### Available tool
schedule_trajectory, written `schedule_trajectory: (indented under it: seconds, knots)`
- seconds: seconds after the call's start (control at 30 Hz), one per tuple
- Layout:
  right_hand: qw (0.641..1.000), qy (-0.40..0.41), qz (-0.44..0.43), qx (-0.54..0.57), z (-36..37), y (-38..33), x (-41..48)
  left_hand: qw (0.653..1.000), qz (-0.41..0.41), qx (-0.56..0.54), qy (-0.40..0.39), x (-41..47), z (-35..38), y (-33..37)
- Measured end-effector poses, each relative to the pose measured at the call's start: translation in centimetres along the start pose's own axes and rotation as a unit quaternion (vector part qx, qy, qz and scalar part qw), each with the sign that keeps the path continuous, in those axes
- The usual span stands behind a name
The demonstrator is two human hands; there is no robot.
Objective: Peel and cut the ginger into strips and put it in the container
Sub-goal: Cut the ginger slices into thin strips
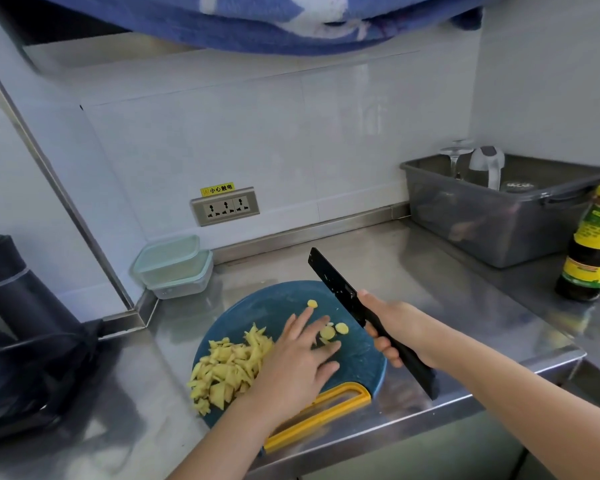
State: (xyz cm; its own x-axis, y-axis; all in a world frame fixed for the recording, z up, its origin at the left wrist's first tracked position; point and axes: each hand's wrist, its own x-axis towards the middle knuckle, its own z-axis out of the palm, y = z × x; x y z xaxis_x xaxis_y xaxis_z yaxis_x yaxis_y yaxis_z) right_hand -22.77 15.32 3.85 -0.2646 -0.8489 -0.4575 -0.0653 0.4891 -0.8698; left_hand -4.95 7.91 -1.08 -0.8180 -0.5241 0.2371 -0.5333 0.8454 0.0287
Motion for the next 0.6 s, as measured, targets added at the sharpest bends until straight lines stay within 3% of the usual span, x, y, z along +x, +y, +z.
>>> schedule_trajectory:
  seconds: [0.07,0.13,0.17,0.23,0.33,0.4,0.47,0.6]
  knots:
    - [1.0,0.003,-0.006,-0.026,0.1,-0.2,-0.1,0.999,-0.034,0.021,0.026,-0.6,-0.3,-0.9]
    - [0.986,0.042,-0.045,-0.155,0.3,-0.1,-0.2,0.993,-0.089,0.001,0.074,-1.3,-0.8,-2.0]
    - [0.958,0.071,-0.079,-0.266,0.5,0.0,-0.3,0.988,-0.115,-0.013,0.103,-1.6,-1.0,-2.4]
    - [0.869,0.113,-0.142,-0.461,0.9,0.0,-0.5,0.973,-0.16,-0.032,0.161,-2.0,-1.4,-3.0]
    - [0.756,0.128,-0.19,-0.613,1.6,-0.5,-0.9,0.959,-0.17,-0.042,0.221,-2.2,-2.2,-2.4]
    - [0.716,0.127,-0.205,-0.655,2.1,-1.0,-1.2,0.969,-0.124,-0.046,0.208,-2.1,-3.2,-1.2]
    - [0.686,0.129,-0.226,-0.68,2.6,-1.4,-1.5,0.987,-0.062,-0.061,0.136,-1.9,-3.7,-0.1]
    - [0.655,0.14,-0.255,-0.698,2.8,-1.7,-1.8,0.998,-0.029,-0.047,0.022,-1.7,-3.5,0.6]
